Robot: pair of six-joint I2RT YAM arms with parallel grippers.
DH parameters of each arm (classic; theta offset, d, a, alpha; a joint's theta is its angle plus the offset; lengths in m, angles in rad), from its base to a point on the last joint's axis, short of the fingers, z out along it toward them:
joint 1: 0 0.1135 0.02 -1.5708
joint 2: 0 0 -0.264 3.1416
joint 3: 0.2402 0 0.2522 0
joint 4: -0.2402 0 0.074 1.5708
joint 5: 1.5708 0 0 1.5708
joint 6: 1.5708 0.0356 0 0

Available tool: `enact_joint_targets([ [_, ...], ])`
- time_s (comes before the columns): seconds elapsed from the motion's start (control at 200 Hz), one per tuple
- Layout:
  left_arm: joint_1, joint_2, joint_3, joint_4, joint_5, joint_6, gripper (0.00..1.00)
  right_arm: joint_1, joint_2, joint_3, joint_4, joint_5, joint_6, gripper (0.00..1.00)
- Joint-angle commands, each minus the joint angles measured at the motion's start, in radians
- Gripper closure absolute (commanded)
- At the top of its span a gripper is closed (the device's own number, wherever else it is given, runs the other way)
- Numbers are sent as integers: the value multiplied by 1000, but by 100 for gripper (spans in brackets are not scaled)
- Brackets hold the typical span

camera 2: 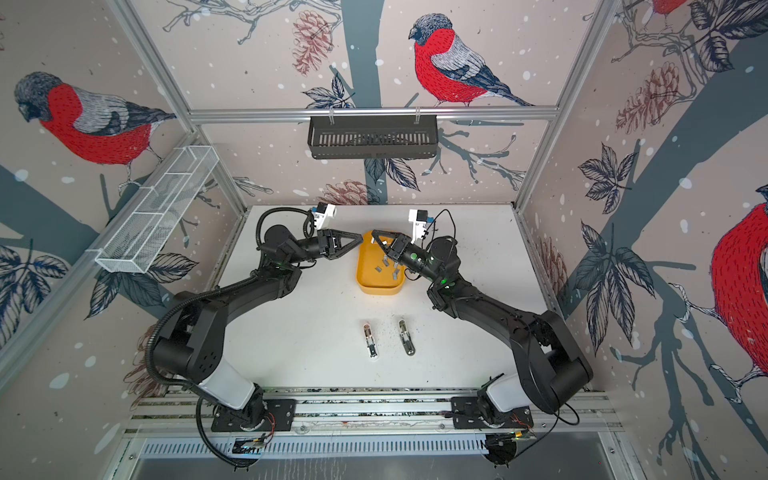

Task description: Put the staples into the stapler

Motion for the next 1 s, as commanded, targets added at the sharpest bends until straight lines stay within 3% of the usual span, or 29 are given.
enact_joint_targets([
  [0.0,5,-45,42,-212,3,230,66,3,-84,-12,-248,51,-212,85],
  [0.13,1,-115,125,-569,-57,523,46,17,-215,-37,-530,163,-414,85],
  [0.25,-14,-154,168,-724,-101,683,18,44,-313,-76,-707,280,-539,84],
  [0.345,-54,-183,194,-834,-149,816,4,112,-383,-113,-836,449,-616,84],
  [0.475,-118,-206,218,-930,-167,949,1,235,-454,-192,-920,632,-642,85],
  [0.645,-132,-222,253,-1030,-133,1059,1,402,-536,-297,-941,800,-613,85],
  [0.826,-167,-249,307,-1234,-155,1272,1,507,-567,-364,-948,883,-599,85],
  [0.996,-206,-278,285,-1285,-144,1357,1,533,-564,-419,-915,888,-595,85],
])
